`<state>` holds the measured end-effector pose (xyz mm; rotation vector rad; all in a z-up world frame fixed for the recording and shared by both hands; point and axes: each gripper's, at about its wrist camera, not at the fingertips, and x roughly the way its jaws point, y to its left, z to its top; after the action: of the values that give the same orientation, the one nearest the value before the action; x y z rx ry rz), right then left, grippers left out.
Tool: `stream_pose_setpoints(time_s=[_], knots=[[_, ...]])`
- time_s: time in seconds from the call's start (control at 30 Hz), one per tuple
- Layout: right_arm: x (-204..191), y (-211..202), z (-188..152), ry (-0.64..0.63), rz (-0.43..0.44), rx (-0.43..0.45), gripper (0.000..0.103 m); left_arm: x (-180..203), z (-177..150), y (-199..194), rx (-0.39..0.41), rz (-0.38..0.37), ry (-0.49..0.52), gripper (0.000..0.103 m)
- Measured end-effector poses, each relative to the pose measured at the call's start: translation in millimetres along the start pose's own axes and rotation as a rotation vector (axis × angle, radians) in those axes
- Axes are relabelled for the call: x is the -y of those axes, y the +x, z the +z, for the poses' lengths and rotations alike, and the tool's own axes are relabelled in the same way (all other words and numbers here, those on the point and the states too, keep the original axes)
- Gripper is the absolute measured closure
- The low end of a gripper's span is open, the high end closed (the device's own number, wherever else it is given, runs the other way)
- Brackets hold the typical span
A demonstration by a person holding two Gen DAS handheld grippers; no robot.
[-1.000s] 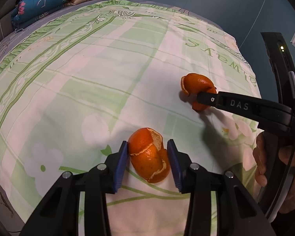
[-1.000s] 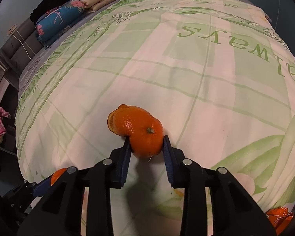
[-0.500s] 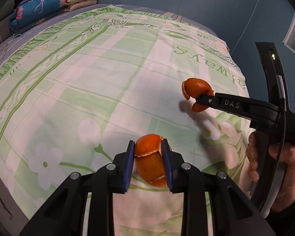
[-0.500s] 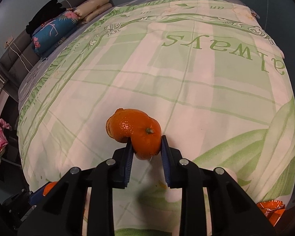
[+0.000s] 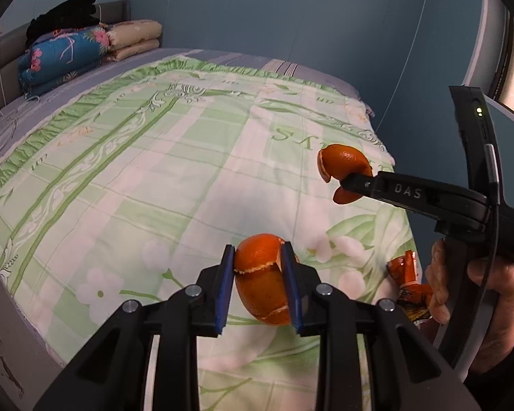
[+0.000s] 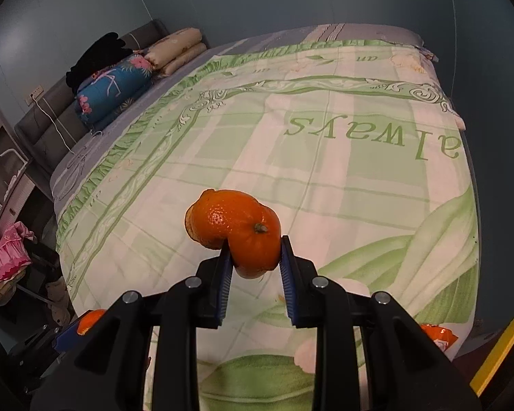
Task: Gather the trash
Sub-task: 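Lift both orange peels and carry them over the yellow-rimmed bin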
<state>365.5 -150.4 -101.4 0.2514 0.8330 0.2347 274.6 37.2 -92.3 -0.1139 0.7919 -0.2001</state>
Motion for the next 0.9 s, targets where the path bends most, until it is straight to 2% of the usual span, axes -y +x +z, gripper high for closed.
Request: stream_pose_setpoints(time_s=[0.33, 0.5, 0.9], knots=[[17, -109, -16, -0.067, 0.026, 0.143, 0.078, 50, 3, -73, 0.144, -0.048, 0.093, 0.077], [40, -158, -29, -0.048, 0.039, 0.192, 0.078, 86, 3, -102, 0.211, -0.093, 0.16, 0.077], [91, -242, -60, 0.01, -0.01, 0.278, 0.078, 151, -3, -137, 0.278, -0.187, 0.268, 0.077]])
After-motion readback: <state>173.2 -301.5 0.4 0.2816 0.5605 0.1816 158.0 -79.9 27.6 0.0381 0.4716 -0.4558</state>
